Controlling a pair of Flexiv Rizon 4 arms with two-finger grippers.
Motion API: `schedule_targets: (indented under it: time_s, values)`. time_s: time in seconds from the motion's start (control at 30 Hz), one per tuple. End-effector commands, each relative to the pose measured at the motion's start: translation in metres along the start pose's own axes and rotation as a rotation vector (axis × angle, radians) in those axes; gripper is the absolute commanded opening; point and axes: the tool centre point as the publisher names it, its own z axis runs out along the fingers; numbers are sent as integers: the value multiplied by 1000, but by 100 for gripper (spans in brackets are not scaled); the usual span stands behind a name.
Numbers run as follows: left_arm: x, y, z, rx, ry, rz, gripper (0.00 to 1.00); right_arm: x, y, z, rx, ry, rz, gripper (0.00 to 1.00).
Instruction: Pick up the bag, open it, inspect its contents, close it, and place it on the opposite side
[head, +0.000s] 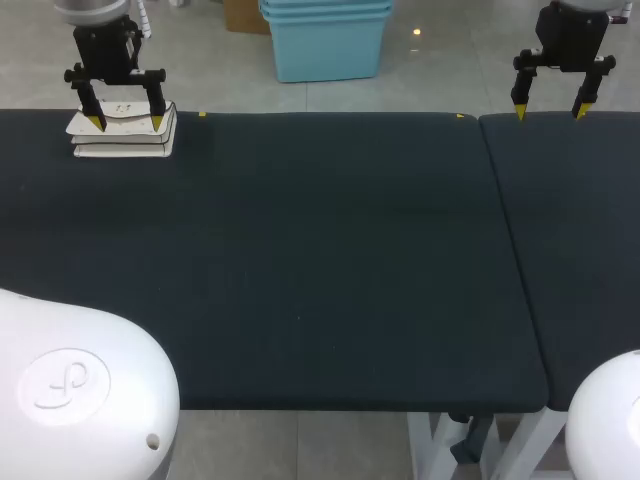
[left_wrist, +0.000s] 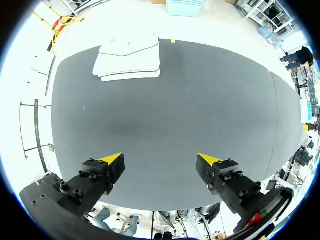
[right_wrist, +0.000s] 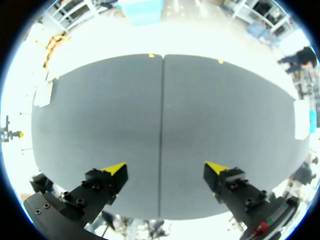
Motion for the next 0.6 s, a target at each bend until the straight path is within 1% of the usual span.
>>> schedule_targets:
  time_s: [0.03,0.53,0.6]
  values:
    - [0,0,0,-1,-1,0,100,1,1,-1,3,-3,1,100]
    - [0,0,0,-1,-1,0,100,1,1,-1,3,-3,1,100]
    - [-3,-3,-1,-17,42,5,100,2,0,-1,-10,-6,-11,100]
